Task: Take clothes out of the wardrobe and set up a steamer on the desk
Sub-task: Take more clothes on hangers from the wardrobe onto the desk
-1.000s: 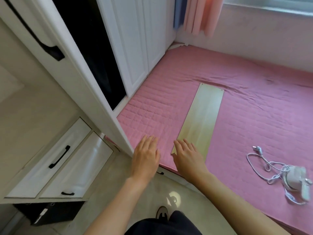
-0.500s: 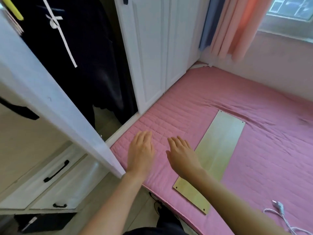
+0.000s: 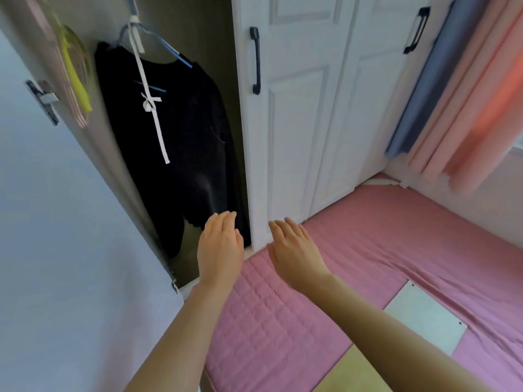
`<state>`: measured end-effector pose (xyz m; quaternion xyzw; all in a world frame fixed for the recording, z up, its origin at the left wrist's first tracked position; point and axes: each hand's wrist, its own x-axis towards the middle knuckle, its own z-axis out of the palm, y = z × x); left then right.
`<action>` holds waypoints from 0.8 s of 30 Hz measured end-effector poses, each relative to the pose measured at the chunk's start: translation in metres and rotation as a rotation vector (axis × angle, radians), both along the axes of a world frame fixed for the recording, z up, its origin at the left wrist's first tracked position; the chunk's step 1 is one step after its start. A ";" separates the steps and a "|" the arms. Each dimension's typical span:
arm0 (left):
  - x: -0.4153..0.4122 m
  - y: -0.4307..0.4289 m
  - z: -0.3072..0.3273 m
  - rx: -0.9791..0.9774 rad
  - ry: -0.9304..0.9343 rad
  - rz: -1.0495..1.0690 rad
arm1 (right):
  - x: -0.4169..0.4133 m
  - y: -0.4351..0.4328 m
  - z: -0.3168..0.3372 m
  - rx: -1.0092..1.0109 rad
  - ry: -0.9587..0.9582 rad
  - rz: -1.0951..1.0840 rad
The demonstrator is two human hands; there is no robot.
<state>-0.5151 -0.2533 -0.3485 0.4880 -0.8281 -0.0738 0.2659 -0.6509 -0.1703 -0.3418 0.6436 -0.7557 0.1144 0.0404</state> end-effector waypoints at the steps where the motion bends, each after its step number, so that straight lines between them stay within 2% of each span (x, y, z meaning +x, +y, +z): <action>1: -0.005 -0.011 0.007 -0.016 0.011 0.018 | -0.007 -0.014 0.009 -0.017 0.001 0.026; 13: -0.039 -0.142 0.100 -0.256 0.015 0.141 | -0.053 -0.153 0.118 -0.206 0.072 0.217; 24: -0.046 -0.256 0.172 -0.390 -0.157 0.078 | -0.056 -0.269 0.174 -0.322 -0.026 0.319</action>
